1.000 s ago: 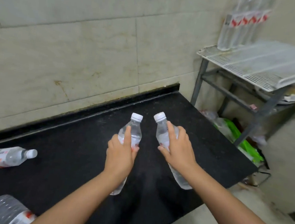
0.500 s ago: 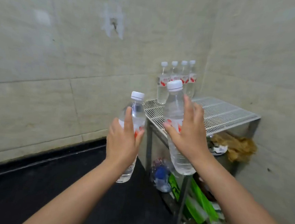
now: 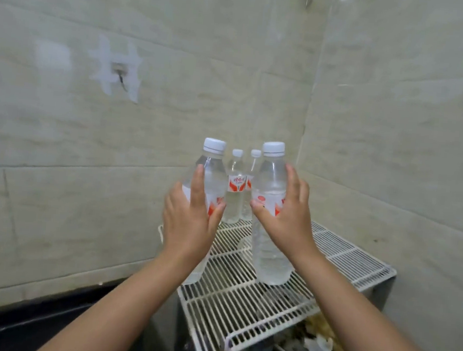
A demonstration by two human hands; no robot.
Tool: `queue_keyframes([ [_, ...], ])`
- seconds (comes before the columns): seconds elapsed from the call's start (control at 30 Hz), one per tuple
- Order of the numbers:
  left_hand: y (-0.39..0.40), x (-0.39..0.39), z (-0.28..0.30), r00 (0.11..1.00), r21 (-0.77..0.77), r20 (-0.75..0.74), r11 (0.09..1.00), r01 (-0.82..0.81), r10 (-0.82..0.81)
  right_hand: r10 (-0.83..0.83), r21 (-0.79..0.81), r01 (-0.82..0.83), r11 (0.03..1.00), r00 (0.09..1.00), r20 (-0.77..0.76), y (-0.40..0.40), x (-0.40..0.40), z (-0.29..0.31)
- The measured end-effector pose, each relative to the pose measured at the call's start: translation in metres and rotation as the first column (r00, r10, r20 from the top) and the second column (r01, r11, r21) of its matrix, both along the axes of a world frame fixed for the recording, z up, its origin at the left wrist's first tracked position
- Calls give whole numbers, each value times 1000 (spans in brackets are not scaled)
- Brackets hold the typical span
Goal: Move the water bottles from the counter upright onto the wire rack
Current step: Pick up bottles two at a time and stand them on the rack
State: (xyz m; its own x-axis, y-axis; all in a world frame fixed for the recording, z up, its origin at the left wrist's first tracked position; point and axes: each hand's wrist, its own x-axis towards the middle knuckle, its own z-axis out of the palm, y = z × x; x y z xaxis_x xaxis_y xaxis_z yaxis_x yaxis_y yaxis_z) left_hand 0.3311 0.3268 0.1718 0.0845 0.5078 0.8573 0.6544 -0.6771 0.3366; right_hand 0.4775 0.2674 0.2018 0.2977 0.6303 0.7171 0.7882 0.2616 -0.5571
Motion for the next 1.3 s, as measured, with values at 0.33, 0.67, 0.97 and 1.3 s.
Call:
queue_keyframes([
  [0.33, 113, 96, -12, 986, -267, 162, 964, 4, 41, 64, -76, -71, 995, 993, -97, 135, 68, -28],
  [0.67, 152, 137, -43, 982, -241, 140, 966, -90, 126, 212, -121, -227, 966, 970, -122, 197, 114, -45],
  [0.97, 132, 128, -13, 971, -364, 174, 927, -93, 166, 280, -195, -276, 941, 960, -8, 183, 143, -10],
  [1.3, 140, 104, 65, 990, -568, 3, 814, 119, -143, 589, -681, -209, 702, 708, 390, 184, 149, 76],
])
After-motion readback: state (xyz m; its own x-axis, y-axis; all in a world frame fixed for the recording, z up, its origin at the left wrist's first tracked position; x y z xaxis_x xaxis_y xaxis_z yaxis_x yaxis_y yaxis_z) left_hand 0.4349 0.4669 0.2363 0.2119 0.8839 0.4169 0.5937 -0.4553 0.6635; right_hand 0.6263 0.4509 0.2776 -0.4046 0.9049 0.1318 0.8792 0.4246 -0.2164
